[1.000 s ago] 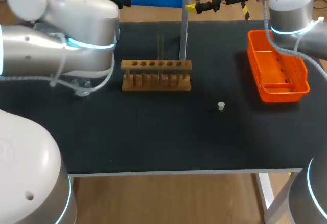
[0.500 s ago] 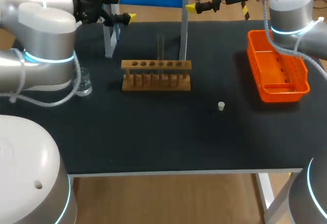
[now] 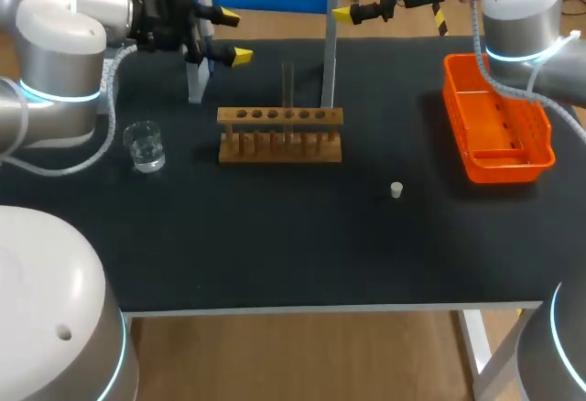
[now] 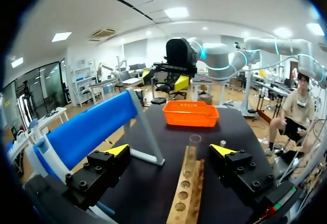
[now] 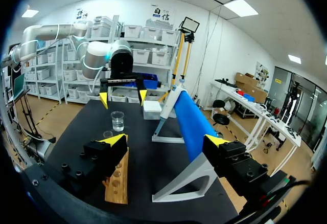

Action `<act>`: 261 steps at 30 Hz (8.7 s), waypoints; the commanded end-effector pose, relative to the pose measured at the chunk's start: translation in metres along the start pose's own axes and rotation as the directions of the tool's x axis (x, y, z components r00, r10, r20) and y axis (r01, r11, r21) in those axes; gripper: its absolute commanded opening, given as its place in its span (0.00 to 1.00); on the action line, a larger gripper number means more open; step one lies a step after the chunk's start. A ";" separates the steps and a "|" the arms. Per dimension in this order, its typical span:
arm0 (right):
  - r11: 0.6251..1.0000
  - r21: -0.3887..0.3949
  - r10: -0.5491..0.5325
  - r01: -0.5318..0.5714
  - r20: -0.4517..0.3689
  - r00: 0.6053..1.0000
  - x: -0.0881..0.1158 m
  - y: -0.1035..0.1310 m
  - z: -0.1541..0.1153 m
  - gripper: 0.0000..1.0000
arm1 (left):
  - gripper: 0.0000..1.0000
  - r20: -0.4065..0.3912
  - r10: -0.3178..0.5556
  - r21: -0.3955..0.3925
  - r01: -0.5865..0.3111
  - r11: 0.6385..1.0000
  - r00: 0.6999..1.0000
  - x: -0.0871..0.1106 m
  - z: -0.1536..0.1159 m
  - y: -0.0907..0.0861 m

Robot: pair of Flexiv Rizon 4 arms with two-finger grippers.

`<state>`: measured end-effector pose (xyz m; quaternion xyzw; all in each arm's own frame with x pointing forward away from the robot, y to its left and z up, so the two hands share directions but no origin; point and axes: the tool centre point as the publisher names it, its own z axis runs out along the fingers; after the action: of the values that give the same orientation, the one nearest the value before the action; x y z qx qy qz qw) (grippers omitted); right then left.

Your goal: Invert the test tube, pick up the pipette, mount the tip to pipette, aspirate from beaker and dispense into the tube, eject the tip, return the pipette, and cap with the stopper.

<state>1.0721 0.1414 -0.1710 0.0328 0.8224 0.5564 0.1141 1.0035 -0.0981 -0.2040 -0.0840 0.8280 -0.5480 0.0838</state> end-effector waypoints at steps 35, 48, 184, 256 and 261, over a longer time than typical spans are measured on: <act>1.000 0.002 0.000 0.000 -0.003 1.000 0.000 0.000 -0.001 1.00 | 1.00 -0.106 0.031 -0.079 -0.039 0.996 0.994 0.049 0.086 0.029; 1.000 0.002 0.000 0.000 -0.003 1.000 0.000 0.000 -0.001 1.00 | 1.00 -0.063 0.032 -0.094 -0.038 0.995 0.997 0.052 0.113 0.038; 0.925 0.285 0.239 -0.251 0.077 0.968 0.259 -0.230 -0.092 1.00 | 1.00 -0.091 0.037 -0.103 -0.046 0.994 0.995 0.046 0.125 0.048; 0.884 0.361 0.255 -0.298 0.162 0.953 0.233 -0.264 -0.055 0.49 | 1.00 -0.091 0.037 -0.103 -0.046 0.994 0.995 0.046 0.125 0.048; 0.884 0.364 0.253 -0.295 0.158 0.954 0.234 -0.264 -0.053 0.47 | 1.00 -0.091 0.037 -0.103 -0.046 0.994 0.995 0.046 0.125 0.048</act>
<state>0.8516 0.0343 -0.4294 0.1995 0.8946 0.3938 0.0689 0.9839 -0.2014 -0.2978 -0.0471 0.8599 -0.5053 0.0545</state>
